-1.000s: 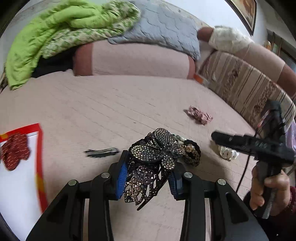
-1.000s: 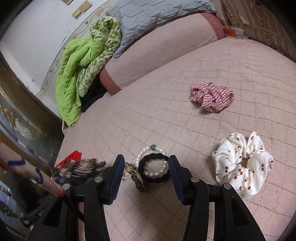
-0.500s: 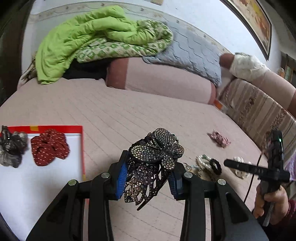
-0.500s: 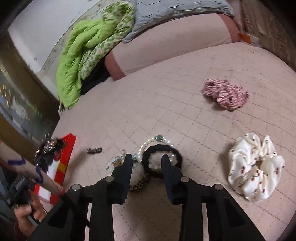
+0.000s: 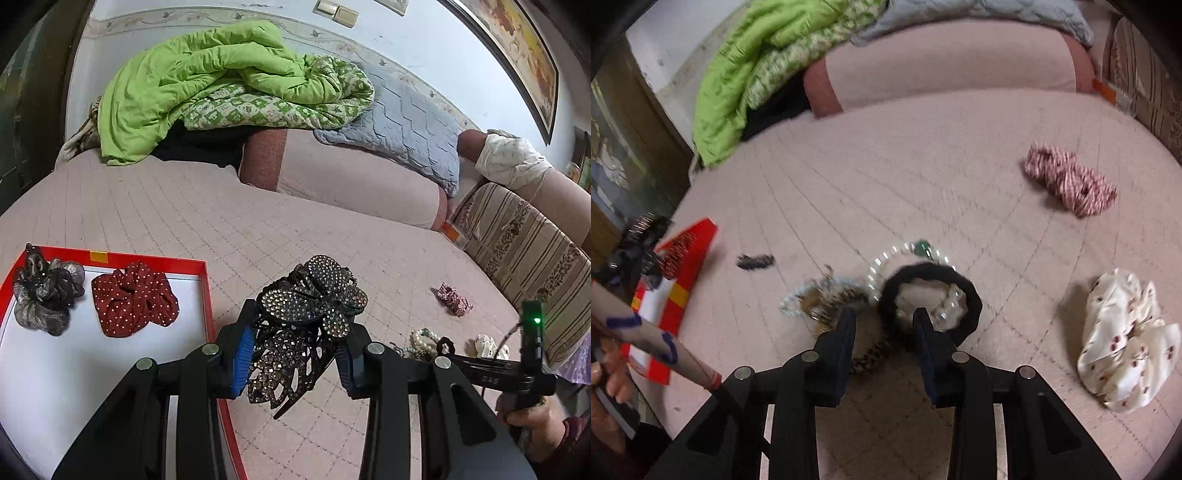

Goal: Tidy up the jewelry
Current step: 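Grasp the black hair tie with the right gripper while the left holds the clip, then carry the butterfly clip and black hair tie over the tray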

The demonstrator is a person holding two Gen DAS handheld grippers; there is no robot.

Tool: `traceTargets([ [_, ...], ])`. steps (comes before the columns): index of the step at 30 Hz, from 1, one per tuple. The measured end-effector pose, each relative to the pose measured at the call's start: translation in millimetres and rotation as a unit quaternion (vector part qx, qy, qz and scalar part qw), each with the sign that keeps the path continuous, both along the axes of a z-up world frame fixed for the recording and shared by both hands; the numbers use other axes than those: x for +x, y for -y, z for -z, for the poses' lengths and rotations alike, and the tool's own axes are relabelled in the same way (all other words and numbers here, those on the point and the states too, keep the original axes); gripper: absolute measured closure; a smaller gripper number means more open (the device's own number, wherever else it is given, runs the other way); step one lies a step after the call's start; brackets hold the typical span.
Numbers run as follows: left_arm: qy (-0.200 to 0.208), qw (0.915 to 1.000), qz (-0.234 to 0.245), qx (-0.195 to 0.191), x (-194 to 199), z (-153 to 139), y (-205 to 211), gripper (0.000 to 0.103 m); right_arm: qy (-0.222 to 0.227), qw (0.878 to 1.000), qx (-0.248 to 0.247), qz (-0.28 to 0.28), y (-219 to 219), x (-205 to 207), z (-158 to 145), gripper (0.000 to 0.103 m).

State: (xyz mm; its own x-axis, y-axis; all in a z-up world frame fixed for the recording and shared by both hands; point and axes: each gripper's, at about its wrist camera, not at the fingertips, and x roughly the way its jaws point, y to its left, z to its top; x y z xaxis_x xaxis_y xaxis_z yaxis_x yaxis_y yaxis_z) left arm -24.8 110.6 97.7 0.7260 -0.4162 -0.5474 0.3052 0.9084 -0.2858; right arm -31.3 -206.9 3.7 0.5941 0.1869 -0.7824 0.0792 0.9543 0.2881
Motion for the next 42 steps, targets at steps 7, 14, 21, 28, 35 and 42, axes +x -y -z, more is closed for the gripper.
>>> traceTargets([
  [7, -0.002, 0.9999, 0.011, 0.003, -2, 1, 6, 0.066, 0.013, 1.0, -0.023, -0.002, -2, 0, -3, 0.089],
  [14, -0.002, 0.9999, 0.015, 0.004, -2, 2, 9, 0.066, 0.095, 0.993, 0.056, 0.032, 22, -16, -31, 0.091],
  [21, -0.003, 0.9997, 0.019, 0.013, -1, 2, 13, 0.066, 0.121, 0.989, 0.074, 0.037, 27, -22, -40, 0.091],
  [28, -0.004, 0.9997, 0.022, 0.013, 0, 3, 14, 0.066, 0.031, 0.995, 0.026, 0.094, 39, -10, -13, 0.075],
  [35, -0.004, 0.9993, 0.031, 0.019, 1, 4, 17, 0.066, -0.003, 0.994, 0.045, 0.098, 48, -7, 2, 0.076],
  [42, -0.005, 0.9994, 0.029, 0.02, 2, 5, 16, 0.066, -0.034, 0.996, -0.052, 0.056, 23, 1, 10, 0.079],
])
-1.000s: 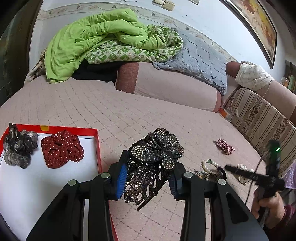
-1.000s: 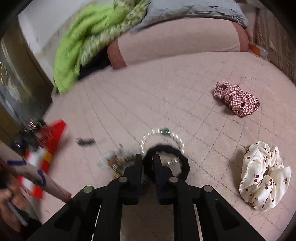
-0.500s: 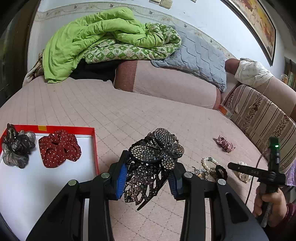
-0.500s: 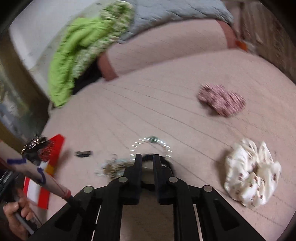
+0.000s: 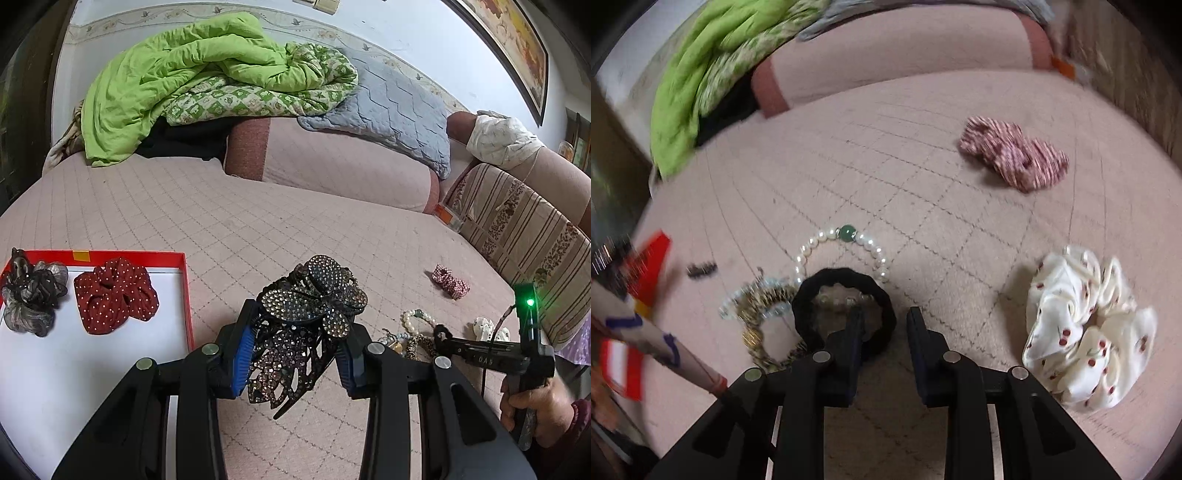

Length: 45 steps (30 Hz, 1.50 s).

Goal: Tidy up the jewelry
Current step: 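Carry the butterfly clip and black hair tie over the tray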

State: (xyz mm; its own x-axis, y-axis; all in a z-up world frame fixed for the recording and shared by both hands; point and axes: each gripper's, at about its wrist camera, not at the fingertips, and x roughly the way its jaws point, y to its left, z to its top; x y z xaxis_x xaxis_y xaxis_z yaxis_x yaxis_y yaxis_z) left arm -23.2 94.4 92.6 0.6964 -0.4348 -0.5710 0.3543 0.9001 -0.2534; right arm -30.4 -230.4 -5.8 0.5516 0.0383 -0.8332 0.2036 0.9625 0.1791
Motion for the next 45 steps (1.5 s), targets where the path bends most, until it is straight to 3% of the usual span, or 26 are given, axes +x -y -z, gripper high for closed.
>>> traceTargets([
  [1, 0.0, 1.0, 0.0, -0.001, 0, 0, 0, 0.066, 0.002, 1.0, -0.017, -0.005, -4, -1, -1, 0.091],
  [3, 0.0, 1.0, 0.0, 0.0, 0, 0, 0, 0.066, 0.007, 0.999, -0.033, -0.009, -7, -2, -5, 0.095],
  [11, 0.006, 1.0, -0.003, 0.001, -1, -2, -1, 0.066, 0.122, 0.992, -0.023, 0.016, 2, -25, -48, 0.096],
  [14, 0.009, 0.9999, -0.006, 0.0, -2, -3, -2, 0.066, 0.145, 0.989, -0.027, 0.01, -4, -27, -57, 0.096],
  [30, 0.014, 0.9984, -0.051, -0.022, -13, -10, -49, 0.066, 0.151, 0.984, -0.001, -0.09, -80, -20, -68, 0.096],
  [40, 0.015, 0.9923, -0.119, -0.033, -22, -12, -113, 0.066, 0.146, 0.97, 0.037, -0.189, -183, 13, -99, 0.096],
  [45, 0.002, 0.9869, -0.161, -0.016, -23, -7, -144, 0.066, 0.131, 0.966, 0.041, -0.22, -228, 28, -100, 0.096],
])
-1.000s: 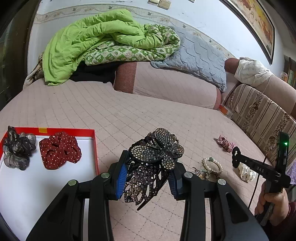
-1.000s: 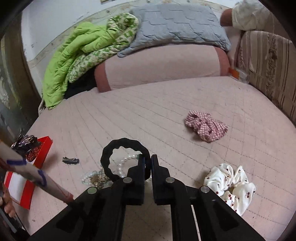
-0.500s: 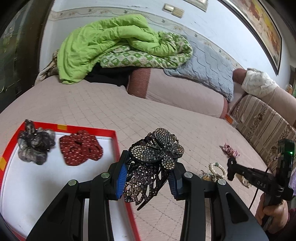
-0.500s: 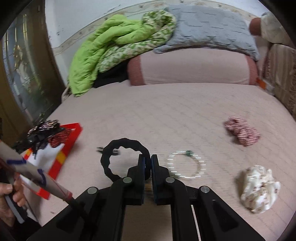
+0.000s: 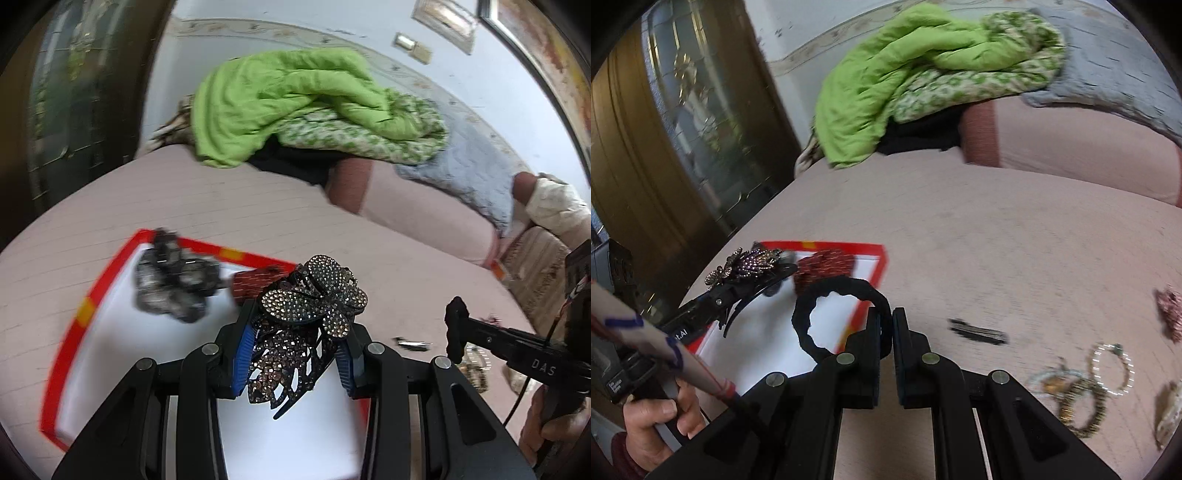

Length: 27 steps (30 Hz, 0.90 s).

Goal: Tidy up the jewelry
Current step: 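Carry the butterfly clip and black hair tie over the tray, then open both grippers to release the clip and hair tie into the tray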

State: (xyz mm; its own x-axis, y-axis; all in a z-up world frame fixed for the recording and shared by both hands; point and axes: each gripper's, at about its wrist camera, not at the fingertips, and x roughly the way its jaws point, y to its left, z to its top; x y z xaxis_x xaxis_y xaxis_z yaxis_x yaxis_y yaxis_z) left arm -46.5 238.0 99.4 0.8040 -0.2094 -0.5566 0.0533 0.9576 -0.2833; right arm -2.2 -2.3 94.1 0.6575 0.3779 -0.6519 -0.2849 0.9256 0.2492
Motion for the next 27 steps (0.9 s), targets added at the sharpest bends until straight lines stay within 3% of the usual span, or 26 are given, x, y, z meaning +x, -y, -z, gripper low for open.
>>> traceTargets([
  [7, -0.057, 0.9977, -0.037, 0.001, 10, 22, -21, 0.066, -0.033, 0.998, -0.032, -0.039, -56, 21, 17, 0.096],
  [16, -0.106, 0.9919, -0.068, 0.018, 35, 40, -25, 0.066, -0.06, 0.992, -0.089, -0.07, -95, 44, 42, 0.096],
  [27, -0.119, 0.9897, -0.08, 0.003, 51, 47, -32, 0.066, -0.074, 0.988, -0.115, -0.073, -111, 62, 59, 0.096],
])
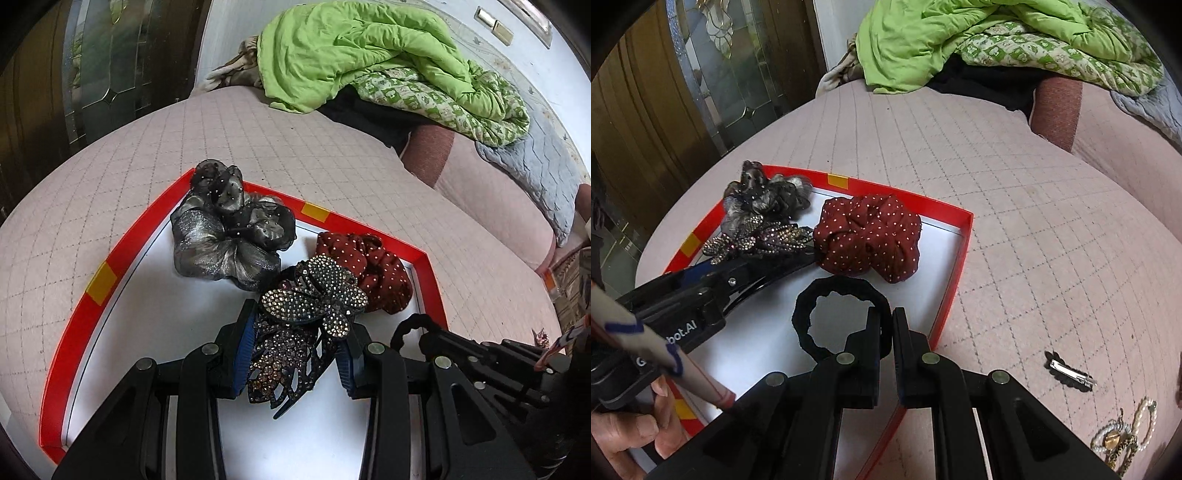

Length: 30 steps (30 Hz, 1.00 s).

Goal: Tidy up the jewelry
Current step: 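Open both grippers to release the clip and hair tie into the tray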

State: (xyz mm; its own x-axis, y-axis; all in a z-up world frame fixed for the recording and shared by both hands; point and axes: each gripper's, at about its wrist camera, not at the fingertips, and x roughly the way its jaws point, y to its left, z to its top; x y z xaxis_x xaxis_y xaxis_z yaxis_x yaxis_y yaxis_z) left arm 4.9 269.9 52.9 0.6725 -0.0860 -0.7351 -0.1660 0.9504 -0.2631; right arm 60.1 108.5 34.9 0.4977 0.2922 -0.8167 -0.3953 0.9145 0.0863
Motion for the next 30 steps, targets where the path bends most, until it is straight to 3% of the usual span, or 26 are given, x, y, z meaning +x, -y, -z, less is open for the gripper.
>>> traceTargets([
  [16, -0.005, 1.0, -0.004, -0.005, 2, 2, -2, 0.065, -0.021, 1.0, -0.01, 0.017, -5, 17, 17, 0.095],
  [26, 0.005, 1.0, -0.001, -0.006, 0, -2, 1, 0.06, -0.025, 1.0, 0.0, 0.019, -2, 17, 11, 0.093],
  [30, 0.013, 0.9999, -0.002, -0.01, -3, -5, 1, 0.059, -0.025, 0.999, 0.012, 0.02, 3, 14, 6, 0.086],
])
